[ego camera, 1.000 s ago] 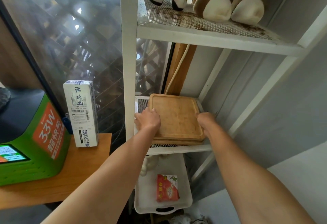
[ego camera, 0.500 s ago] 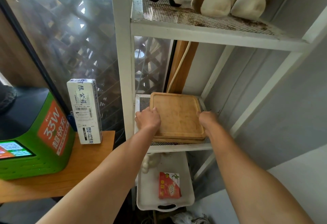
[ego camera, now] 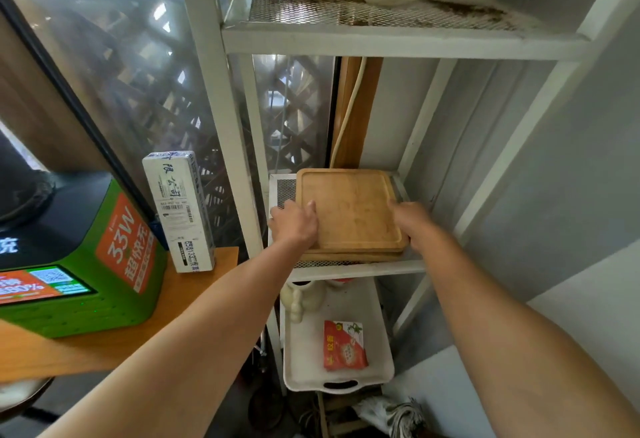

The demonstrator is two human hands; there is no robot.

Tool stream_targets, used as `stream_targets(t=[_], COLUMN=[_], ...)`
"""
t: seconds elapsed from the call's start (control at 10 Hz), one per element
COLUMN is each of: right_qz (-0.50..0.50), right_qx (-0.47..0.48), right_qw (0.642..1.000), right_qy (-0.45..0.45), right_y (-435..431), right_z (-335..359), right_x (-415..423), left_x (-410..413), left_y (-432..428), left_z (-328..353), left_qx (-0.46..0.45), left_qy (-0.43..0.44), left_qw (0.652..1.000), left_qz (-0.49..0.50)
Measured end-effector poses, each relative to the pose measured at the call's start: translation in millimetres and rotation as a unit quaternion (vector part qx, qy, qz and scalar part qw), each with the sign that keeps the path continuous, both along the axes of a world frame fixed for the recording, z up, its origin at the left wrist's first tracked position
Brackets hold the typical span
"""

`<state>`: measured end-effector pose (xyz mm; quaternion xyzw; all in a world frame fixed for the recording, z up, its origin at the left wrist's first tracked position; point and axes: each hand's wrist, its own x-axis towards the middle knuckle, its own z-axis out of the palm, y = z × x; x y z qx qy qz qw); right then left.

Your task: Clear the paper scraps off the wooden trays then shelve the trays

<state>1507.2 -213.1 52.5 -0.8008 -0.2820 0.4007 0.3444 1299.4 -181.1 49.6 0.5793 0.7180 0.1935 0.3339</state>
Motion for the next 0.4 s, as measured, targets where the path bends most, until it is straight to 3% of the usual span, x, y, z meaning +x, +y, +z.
stream_targets(t=[0.2, 0.4], right_qz=[0.083, 0.087], right_qx=[-0.022, -0.074], right_qw=[0.986, 0.947], right_qy=[-0.141, -0.299], right_y=[-24, -47], right_z=[13, 38], right_x=[-23, -49], left_x=[3, -9], left_y=[-26, -57], left_z=[20, 44], left_qx=[0.078, 0.142], left_qy=[0.107, 0.145], left_qw=[0.991, 0.969], left_qz=[-0.006, -0.142])
